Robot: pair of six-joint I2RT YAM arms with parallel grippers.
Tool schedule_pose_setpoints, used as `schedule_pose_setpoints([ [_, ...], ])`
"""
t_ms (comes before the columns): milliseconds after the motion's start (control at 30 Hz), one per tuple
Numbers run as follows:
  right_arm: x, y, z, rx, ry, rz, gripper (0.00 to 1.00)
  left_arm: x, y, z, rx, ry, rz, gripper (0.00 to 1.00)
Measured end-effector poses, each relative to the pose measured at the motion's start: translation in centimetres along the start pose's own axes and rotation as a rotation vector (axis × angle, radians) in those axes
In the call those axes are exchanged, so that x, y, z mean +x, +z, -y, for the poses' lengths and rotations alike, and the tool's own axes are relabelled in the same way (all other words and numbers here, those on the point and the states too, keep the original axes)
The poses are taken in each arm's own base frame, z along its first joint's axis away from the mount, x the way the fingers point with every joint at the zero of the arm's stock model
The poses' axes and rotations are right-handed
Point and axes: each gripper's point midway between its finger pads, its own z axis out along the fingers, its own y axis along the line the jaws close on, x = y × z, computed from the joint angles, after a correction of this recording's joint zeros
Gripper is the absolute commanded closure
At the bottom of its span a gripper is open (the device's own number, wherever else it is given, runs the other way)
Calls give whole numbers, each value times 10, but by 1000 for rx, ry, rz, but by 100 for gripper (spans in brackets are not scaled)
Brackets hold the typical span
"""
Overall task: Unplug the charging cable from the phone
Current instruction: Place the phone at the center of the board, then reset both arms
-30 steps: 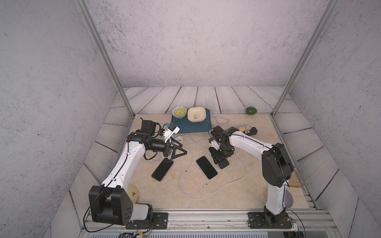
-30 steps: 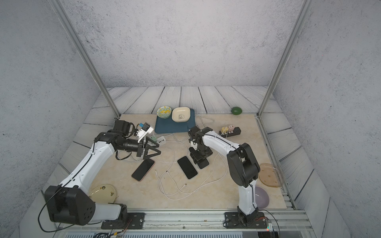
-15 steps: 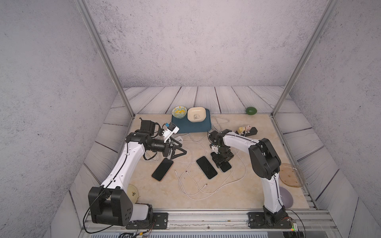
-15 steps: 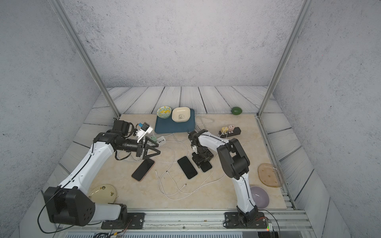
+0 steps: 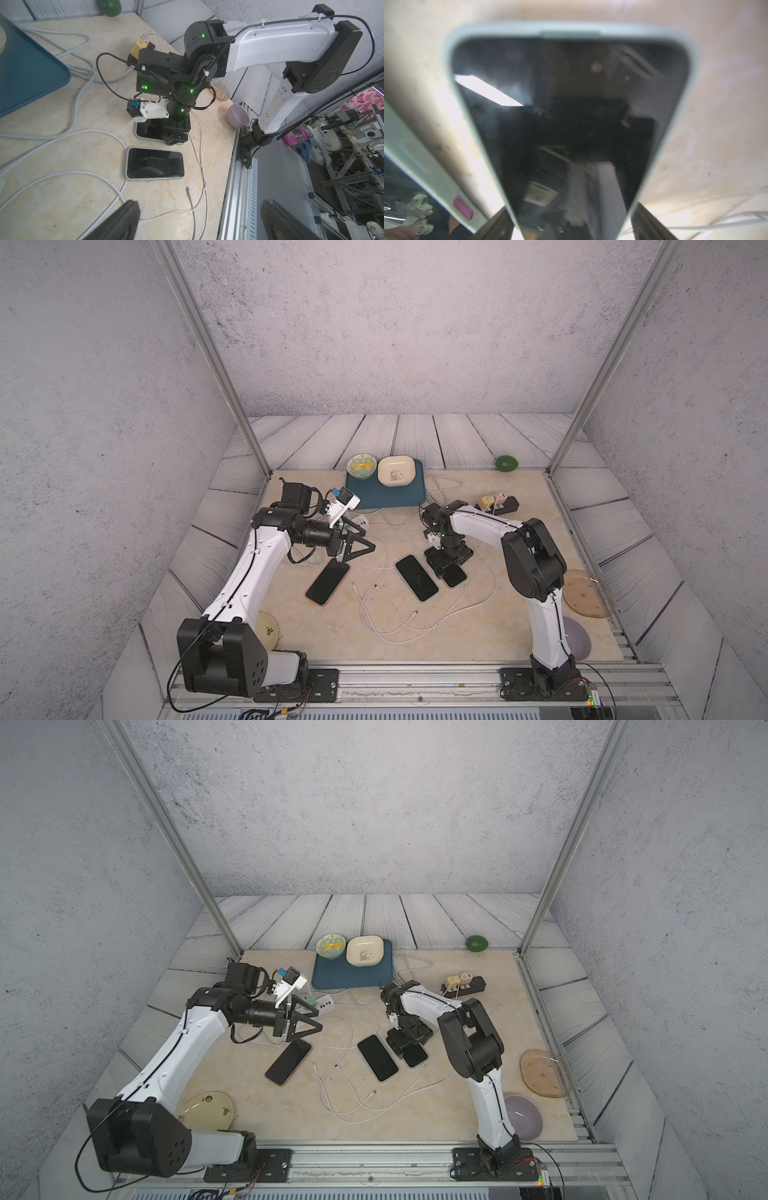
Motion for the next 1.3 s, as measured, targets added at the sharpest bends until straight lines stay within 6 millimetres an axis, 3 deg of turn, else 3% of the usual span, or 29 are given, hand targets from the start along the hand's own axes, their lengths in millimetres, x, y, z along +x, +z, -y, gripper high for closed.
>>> schedule_pose_setpoints([
  [200, 1, 1, 5, -23, 24, 24, 1, 0, -3, -4, -22, 1, 1, 2],
  [333, 5, -7, 18, -44, 65, 84, 1, 0, -11, -21, -84, 7, 21, 2],
  [600, 5, -71, 66, -63, 201, 392, 1, 21, -33, -83, -301, -44, 63, 2],
  [733, 15, -90, 93, -38, 274, 533, 1, 38, -45, -118, -418, -69, 95, 2],
  [867, 32, -93, 124, 6, 361, 642, 1, 60, -60, -156, -542, -123, 154, 2],
  [1067, 57, -92, 178, 119, 507, 781, 1, 95, -100, -219, -745, -239, 305, 2],
  [1200, 62, -82, 192, 184, 534, 837, 1, 118, -109, -235, -837, -261, 391, 2],
  [1300, 63, -71, 200, 230, 542, 879, 1, 120, -113, -236, -875, -241, 444, 2],
])
